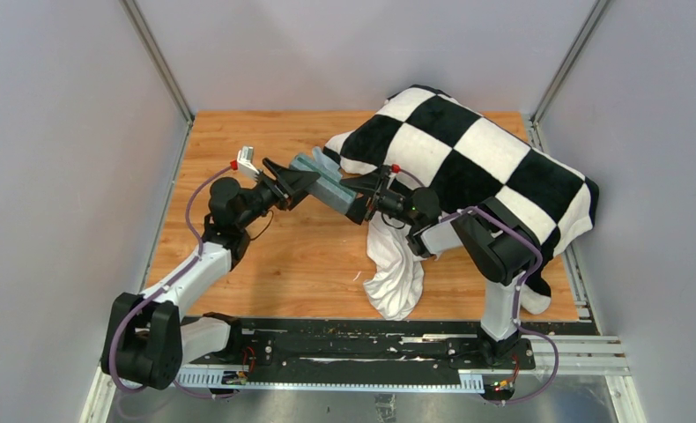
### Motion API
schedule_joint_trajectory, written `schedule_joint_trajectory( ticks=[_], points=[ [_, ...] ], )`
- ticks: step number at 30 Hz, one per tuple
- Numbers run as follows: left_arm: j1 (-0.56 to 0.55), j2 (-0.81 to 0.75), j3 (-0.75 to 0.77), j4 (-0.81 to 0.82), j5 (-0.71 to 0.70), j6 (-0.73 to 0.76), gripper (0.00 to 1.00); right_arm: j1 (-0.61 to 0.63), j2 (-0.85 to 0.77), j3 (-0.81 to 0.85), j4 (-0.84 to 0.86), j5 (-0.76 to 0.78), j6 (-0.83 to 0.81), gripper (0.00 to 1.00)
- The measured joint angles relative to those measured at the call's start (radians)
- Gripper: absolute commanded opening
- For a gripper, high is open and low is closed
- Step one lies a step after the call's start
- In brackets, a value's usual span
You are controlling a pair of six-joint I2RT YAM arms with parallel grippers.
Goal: Organize the sunglasses
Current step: Open the sunglasses case.
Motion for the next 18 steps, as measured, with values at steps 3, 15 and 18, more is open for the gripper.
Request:
schedule_joint_trajectory(
  ticks=[3, 15, 18],
  points=[
    [0.014, 0.001, -0.009, 0.068, 0.047, 0.011, 0.00, 0.000, -0.012, 0.000, 0.003, 0.012, 0.000, 0.00],
    [0.069, 0.245, -0.081, 0.707, 0.213, -0.113, 0.00, -0.003, -0.039, 0.001, 0.002, 0.048, -0.010, 0.00],
    [0.076, 0.264, -0.081, 0.778, 0.246, -0.108, 0.00, -0.006, -0.039, 0.001, 0.007, 0.056, -0.010, 0.00]
  ],
)
